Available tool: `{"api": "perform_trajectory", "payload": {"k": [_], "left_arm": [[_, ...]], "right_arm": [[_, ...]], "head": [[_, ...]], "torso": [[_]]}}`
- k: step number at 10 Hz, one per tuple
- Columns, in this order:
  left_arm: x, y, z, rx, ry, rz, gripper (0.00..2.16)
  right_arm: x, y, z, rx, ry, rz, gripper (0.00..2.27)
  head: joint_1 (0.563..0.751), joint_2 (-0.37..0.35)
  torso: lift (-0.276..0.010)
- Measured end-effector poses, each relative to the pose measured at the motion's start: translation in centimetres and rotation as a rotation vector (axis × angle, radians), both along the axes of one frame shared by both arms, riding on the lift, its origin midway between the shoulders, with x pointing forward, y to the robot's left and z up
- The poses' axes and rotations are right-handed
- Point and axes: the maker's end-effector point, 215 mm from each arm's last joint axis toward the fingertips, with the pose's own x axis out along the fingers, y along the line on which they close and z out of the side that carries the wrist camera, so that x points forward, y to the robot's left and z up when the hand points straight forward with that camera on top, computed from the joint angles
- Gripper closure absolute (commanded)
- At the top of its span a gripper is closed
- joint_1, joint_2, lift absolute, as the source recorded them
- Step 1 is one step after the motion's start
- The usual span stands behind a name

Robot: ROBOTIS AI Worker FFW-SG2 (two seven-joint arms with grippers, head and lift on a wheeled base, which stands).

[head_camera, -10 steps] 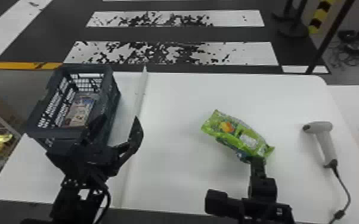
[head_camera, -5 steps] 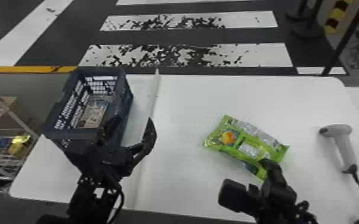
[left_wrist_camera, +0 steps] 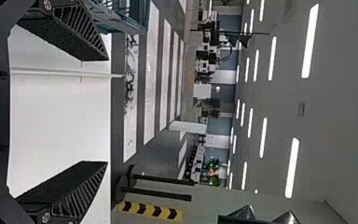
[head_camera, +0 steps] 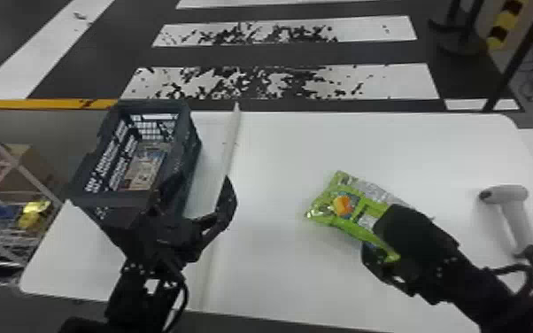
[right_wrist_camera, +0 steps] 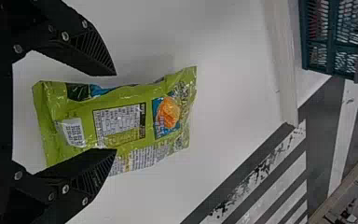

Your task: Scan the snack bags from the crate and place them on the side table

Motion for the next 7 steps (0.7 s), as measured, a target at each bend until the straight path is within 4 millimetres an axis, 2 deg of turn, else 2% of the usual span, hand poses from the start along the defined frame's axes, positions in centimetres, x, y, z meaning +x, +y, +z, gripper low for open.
{"api": "perform_trajectory", "payload": {"k": [1, 3, 4, 7], "left_arm": [[0.0, 0.0, -0.1, 0.000, 0.002, 0.001, 0.08], [-0.1, 0.0, -0.3, -0.001, 0.006, 0.000, 0.08], [-0.1, 0.0, -0.4, -0.001, 0.007, 0.000, 0.08], [-0.1, 0.0, -0.5, -0.001, 0.009, 0.001, 0.08]], "right_arm": [[0.9, 0.0, 0.9, 0.058, -0.017, -0.022, 2.25], [2.4, -0.1, 1.5, 0.132, -0.054, -0.060, 2.25], [3.2, -0.3, 0.9, 0.152, -0.065, -0.068, 2.25], [4.7, -1.8, -2.7, 0.152, -0.048, -0.103, 2.25]], "head": [[0.695, 0.138], [0.695, 0.132], [0.695, 0.132], [0.695, 0.108]], "torso": [[-0.081], [-0.081], [-0.081], [-0.081]]}}
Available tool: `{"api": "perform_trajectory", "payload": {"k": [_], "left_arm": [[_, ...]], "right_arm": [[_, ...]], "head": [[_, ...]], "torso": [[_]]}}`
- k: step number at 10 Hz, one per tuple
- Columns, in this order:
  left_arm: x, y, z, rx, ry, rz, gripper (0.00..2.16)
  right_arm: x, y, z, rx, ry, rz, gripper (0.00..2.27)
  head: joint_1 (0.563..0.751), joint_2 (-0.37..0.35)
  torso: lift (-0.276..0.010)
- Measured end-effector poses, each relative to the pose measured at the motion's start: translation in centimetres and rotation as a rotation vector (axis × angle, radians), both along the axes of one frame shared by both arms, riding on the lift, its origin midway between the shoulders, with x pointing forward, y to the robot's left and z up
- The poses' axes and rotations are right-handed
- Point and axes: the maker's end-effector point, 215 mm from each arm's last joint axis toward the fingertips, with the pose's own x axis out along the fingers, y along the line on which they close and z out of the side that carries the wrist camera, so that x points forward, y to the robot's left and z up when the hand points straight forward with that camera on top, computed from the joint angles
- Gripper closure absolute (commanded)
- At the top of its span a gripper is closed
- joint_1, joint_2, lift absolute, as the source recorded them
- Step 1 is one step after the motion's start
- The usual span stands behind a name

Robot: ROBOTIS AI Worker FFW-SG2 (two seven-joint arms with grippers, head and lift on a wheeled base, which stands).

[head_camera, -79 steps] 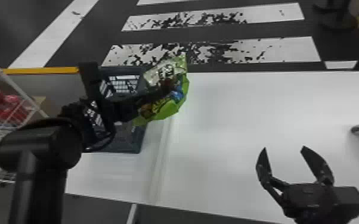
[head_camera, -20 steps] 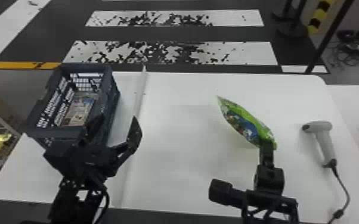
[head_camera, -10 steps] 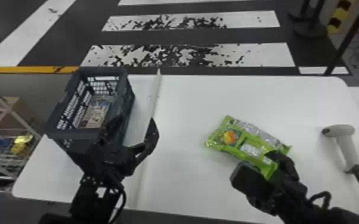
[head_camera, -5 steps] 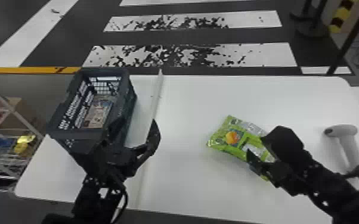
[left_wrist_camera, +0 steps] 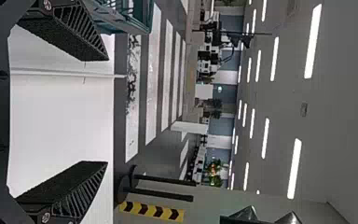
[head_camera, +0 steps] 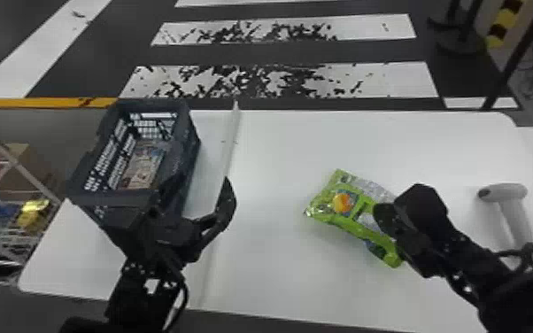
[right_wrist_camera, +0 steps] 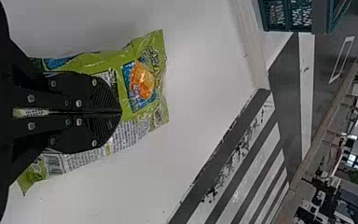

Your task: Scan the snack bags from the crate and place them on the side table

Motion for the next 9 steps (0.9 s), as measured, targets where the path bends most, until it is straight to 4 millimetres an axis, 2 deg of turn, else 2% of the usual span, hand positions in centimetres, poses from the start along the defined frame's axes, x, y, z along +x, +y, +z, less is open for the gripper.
{"api": "perform_trajectory", "payload": {"k": [3, 6, 7, 8, 9], "left_arm": [[-0.1, 0.0, -0.3, -0.001, 0.005, 0.001, 0.08], [-0.1, -0.1, -0.4, -0.002, 0.007, -0.002, 0.08], [-0.1, -0.1, -0.5, -0.002, 0.008, -0.001, 0.08], [-0.1, -0.1, -0.5, -0.002, 0.008, -0.001, 0.08], [-0.1, -0.1, -0.5, -0.003, 0.007, -0.001, 0.08]], "right_arm": [[-0.3, -0.9, -3.9, -0.015, 0.052, -0.005, 2.25], [-1.0, -0.1, -5.8, 0.003, 0.080, 0.010, 2.25], [-0.9, 0.0, -5.4, 0.011, 0.063, 0.006, 2.25], [-0.3, 0.2, -3.3, 0.033, 0.015, -0.006, 2.25], [0.4, 0.5, 0.3, 0.075, -0.052, -0.022, 2.25]], "head": [[0.695, 0.094], [0.695, 0.103], [0.695, 0.106], [0.695, 0.107], [0.695, 0.109]], "torso": [[-0.081], [-0.081], [-0.081], [-0.081], [-0.081]]}}
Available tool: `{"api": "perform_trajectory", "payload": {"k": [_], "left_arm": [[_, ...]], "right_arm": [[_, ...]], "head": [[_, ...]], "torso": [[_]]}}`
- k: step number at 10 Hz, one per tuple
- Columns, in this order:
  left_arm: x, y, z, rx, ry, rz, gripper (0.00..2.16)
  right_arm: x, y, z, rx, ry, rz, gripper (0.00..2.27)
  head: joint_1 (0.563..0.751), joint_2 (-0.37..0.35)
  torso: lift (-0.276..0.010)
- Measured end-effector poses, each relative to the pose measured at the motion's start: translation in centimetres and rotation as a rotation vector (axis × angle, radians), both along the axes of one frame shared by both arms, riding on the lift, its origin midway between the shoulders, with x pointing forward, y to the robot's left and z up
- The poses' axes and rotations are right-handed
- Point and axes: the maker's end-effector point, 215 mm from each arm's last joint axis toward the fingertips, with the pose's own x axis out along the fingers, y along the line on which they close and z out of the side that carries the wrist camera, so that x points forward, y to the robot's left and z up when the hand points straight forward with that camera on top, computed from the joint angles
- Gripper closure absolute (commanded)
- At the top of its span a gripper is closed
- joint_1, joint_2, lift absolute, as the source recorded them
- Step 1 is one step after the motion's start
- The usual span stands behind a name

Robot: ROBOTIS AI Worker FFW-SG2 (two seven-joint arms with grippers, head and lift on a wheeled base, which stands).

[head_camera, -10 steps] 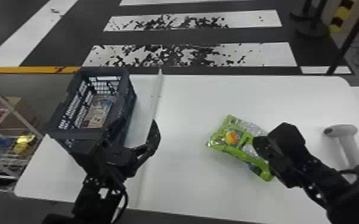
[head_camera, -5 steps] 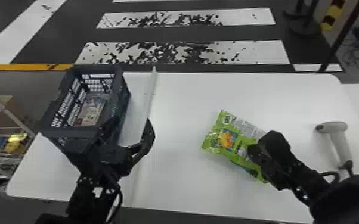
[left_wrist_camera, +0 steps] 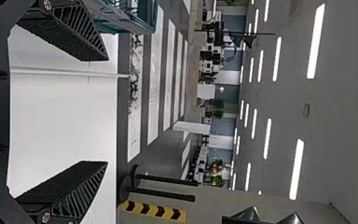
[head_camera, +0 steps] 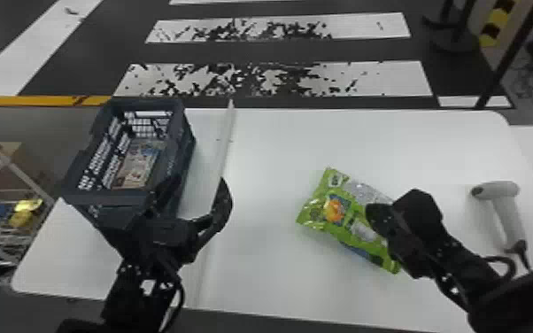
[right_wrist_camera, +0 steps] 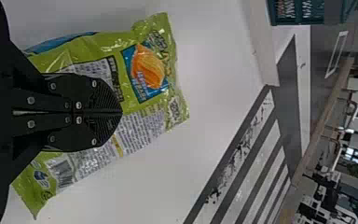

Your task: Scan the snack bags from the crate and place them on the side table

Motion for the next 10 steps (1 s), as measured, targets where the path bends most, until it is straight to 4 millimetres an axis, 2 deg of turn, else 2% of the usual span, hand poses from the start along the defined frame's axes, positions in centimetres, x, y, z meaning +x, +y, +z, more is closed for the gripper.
{"api": "perform_trajectory", "payload": {"k": [1, 2, 3, 4, 7, 10], "left_arm": [[0.0, 0.0, 0.1, 0.000, -0.001, 0.000, 0.08], [0.0, 0.0, 0.2, -0.001, -0.003, 0.000, 0.08], [0.0, 0.0, 0.2, -0.001, -0.004, 0.000, 0.08], [0.0, 0.0, 0.2, -0.001, -0.004, 0.000, 0.08], [-0.1, 0.0, 0.2, -0.002, -0.004, 0.001, 0.08], [-0.1, -0.2, 0.1, -0.005, -0.002, -0.001, 0.08]], "right_arm": [[0.2, 0.7, 3.0, 0.047, -0.046, -0.001, 2.25], [-0.1, 1.6, 4.7, 0.090, -0.059, 0.019, 2.25], [-0.9, 3.0, 5.4, 0.130, -0.046, 0.056, 2.25], [-2.1, 4.7, 5.1, 0.176, -0.009, 0.111, 2.25], [-4.5, 8.3, 3.3, 0.234, 0.071, 0.229, 2.25], [-5.3, 11.1, 1.3, 0.230, 0.113, 0.297, 2.25]], "head": [[0.695, 0.113], [0.695, 0.125], [0.695, 0.143], [0.695, 0.168], [0.695, 0.219], [0.695, 0.261]], "torso": [[-0.081], [-0.081], [-0.081], [-0.081], [-0.081], [-0.081]]}}
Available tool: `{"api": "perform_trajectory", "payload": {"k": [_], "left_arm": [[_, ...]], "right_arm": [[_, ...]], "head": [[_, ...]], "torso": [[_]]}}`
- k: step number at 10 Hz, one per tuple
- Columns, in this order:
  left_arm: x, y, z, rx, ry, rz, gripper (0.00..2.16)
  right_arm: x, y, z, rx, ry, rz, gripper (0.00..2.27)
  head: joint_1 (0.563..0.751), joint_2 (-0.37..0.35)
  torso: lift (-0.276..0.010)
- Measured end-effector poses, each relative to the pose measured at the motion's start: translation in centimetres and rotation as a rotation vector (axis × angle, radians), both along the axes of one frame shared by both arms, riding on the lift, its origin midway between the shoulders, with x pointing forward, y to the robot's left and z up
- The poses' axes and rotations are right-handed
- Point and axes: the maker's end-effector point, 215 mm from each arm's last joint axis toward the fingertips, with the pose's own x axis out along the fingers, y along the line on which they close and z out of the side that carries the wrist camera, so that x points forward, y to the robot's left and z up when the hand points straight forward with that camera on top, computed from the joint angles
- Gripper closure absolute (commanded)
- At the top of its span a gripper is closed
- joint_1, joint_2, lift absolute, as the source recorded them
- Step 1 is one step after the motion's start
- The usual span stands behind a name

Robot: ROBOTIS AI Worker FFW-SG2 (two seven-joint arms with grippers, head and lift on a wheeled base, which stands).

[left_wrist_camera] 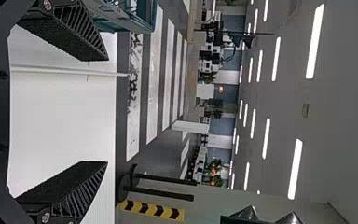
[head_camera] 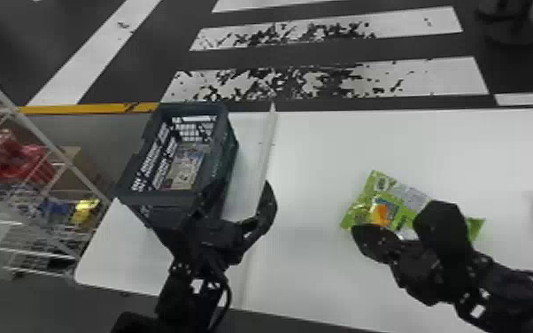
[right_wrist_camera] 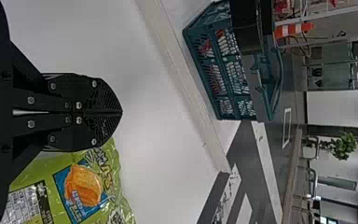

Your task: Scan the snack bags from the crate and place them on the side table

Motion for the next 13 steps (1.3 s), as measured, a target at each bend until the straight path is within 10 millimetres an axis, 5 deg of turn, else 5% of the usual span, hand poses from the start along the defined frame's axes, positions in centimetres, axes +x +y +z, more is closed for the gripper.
{"api": "perform_trajectory", "payload": {"k": [6, 10, 13], "left_arm": [[0.0, 0.1, 0.0, 0.002, 0.001, 0.001, 0.08], [0.0, 0.1, -0.2, 0.000, 0.004, 0.002, 0.08], [0.0, 0.1, -0.2, -0.001, 0.005, 0.003, 0.08]], "right_arm": [[2.4, 2.4, -6.1, -0.181, -0.014, 0.056, 2.25], [6.6, -0.3, -7.7, -0.340, -0.106, -0.044, 2.25], [9.2, -4.3, -7.6, -0.431, -0.146, -0.179, 2.25]], "head": [[0.695, 0.287], [0.695, 0.246], [0.695, 0.186]], "torso": [[-0.081], [-0.081], [-0.081]]}}
